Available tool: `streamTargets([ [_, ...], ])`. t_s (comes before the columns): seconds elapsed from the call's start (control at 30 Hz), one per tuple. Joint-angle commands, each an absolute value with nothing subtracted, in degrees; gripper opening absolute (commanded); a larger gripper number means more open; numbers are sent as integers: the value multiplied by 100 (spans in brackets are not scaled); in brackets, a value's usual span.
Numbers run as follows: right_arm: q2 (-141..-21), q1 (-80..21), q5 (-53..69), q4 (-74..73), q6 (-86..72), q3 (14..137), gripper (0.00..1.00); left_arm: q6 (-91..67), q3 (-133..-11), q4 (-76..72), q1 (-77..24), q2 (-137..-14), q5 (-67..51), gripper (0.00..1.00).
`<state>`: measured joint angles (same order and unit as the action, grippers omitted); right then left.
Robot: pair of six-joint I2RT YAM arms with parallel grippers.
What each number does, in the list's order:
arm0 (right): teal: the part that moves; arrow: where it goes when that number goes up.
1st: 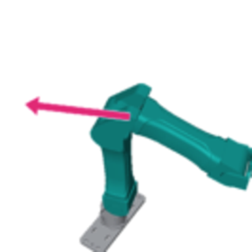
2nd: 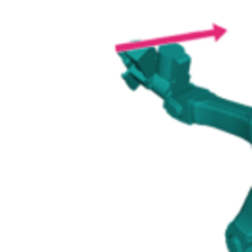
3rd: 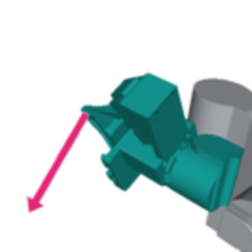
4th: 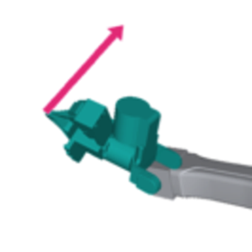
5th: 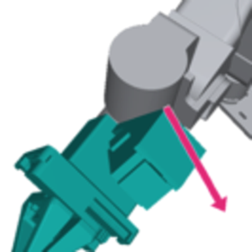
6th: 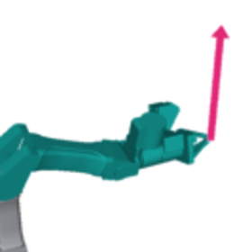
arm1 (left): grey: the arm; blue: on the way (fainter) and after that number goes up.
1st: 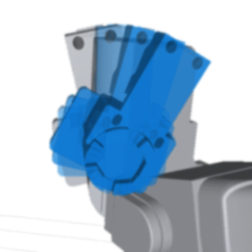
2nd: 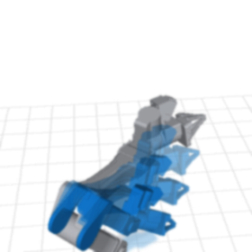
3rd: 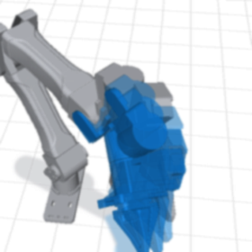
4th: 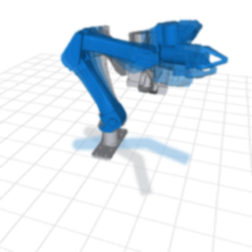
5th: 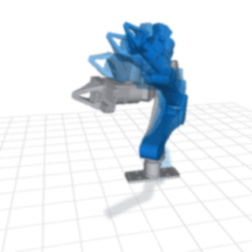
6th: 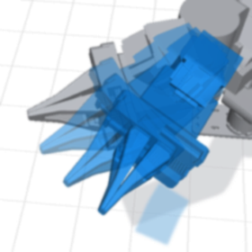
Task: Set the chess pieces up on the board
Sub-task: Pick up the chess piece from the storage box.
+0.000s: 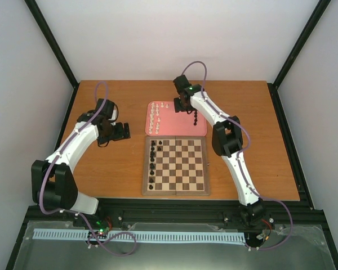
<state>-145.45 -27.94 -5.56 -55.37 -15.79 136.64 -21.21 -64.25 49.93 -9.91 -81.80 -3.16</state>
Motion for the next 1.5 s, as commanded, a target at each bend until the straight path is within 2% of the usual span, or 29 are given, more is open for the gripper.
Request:
streamTargets([
  [0.0,-14871,-2505,-495,-4993,-1550,14093,53,-2125,-6720,4845,-976,-8346,-312,100],
  [0.4,-15438,-2338,4,-4719,-1542,14528,48,-2181,-6940,4752,-976,-8818,-290,100],
  [0.7,-15587,-2279,104,-4710,-1609,14669,39,-2150,-7040,4729,-974,-9029,-307,100],
  [1.2,-15631,-2263,-121,-4863,-1704,14668,32,-2128,-7031,4702,-976,-9073,-395,100],
  [1.47,-15636,-2240,-177,-5008,-1721,14652,23,-2141,-7023,4715,-976,-9070,-411,100],
])
